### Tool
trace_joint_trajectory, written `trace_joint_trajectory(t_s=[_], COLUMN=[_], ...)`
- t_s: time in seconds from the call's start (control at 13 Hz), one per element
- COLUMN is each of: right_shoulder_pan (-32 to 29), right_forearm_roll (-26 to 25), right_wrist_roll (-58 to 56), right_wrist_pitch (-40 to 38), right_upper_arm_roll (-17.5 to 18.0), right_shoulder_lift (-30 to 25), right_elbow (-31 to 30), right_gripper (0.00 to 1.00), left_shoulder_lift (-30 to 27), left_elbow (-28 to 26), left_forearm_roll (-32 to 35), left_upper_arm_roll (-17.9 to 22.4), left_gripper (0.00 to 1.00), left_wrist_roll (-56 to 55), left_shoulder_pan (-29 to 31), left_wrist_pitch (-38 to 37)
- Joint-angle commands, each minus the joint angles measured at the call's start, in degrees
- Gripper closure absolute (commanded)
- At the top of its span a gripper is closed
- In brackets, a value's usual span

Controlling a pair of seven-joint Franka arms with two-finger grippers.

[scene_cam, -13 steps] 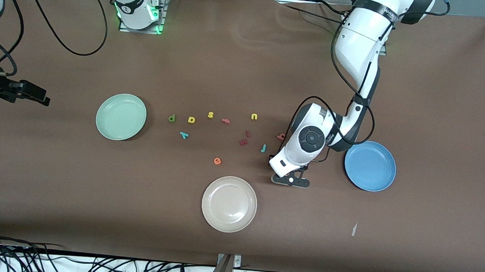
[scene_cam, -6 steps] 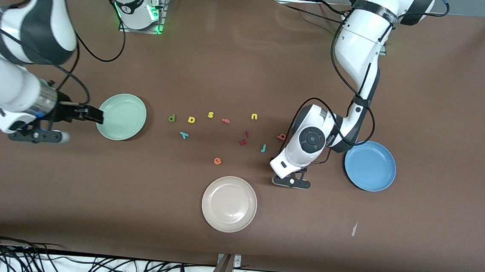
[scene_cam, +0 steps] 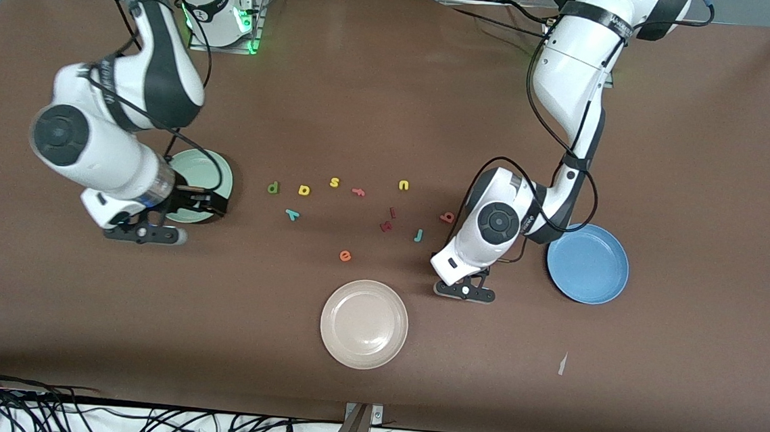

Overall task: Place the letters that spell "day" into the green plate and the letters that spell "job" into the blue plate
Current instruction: 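Drop the blue o on the blue plate while the right gripper approaches, then grasp the green p with the right gripper while the left gripper descends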

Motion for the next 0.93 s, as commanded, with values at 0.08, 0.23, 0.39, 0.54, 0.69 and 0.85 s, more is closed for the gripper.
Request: trace_joint_trajectory(t_s=[0.08,0.23,0.39,0.54,0.69,0.85], right_shoulder_pan=[-0.25,-0.25,-0.25,-0.25,-0.25,-0.25], right_forearm_roll=[-0.59,-2.78,-3.76,-4.81,-5.60,-5.61], right_wrist_roll=[1.32,1.33,1.33,1.33,1.33,1.33], right_wrist_pitch=[8.54,15.73,21.54,27.43,30.70,32.89], right_upper_arm_roll=[4.55,5.79,6.67,7.02,7.02,7.02], right_shoulder_lift=[-2.32,-2.41,-2.93,-2.94,-2.50,-1.88], right_elbow=[-11.48,-17.01,-22.37,-26.78,-29.25,-30.92], right_gripper=[0.00,0.00,0.00,0.00,0.00,0.00], left_shoulder_lift=[-8.78,-15.29,-19.26,-24.52,-28.05,-28.41], left_elbow=[-4.39,-12.47,-17.41,-25.64,-33.13,-35.78], left_forearm_roll=[1.75,5.17,6.41,10.79,11.69,11.60], left_upper_arm_roll=[0.57,1.02,1.02,0.93,0.84,0.75], left_gripper=[1.00,1.00,1.00,1.00,1.00,1.00], left_wrist_roll=[6.24,5.63,6.59,7.03,8.77,14.13], left_shoulder_pan=[4.56,5.53,8.60,10.01,12.20,15.27], left_wrist_pitch=[-11.91,-11.85,-11.50,-6.61,-0.53,2.46])
